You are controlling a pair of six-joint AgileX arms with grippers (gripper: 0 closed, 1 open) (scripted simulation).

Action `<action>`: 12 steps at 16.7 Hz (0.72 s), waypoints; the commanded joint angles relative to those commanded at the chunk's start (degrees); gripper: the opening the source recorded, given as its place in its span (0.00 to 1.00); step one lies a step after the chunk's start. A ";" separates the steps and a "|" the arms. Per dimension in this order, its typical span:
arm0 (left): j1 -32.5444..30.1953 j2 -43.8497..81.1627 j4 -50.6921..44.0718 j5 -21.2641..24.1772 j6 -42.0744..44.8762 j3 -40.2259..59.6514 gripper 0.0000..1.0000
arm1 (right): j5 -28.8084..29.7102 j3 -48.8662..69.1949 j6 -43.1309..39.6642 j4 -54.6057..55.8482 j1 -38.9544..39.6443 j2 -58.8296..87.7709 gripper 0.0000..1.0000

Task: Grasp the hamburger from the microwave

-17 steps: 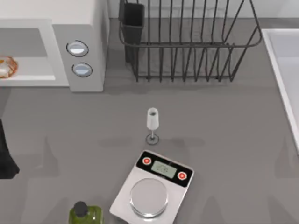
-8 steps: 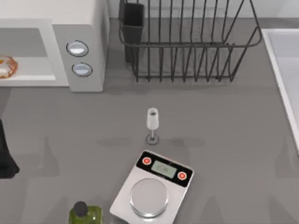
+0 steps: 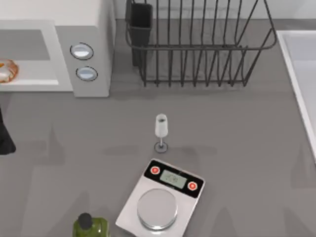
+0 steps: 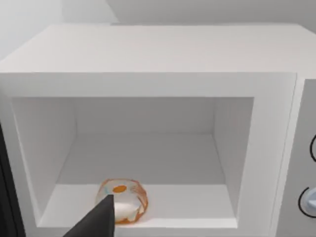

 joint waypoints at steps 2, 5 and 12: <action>0.83 10.68 5.30 1.05 0.33 4.17 1.00 | 0.00 0.00 0.00 0.00 0.00 0.00 1.00; 2.25 28.60 14.29 2.80 0.92 11.25 1.00 | 0.00 0.00 0.00 0.00 0.00 0.00 1.00; 5.96 72.36 35.49 7.01 2.63 28.40 1.00 | 0.00 0.00 0.00 0.00 0.00 0.00 1.00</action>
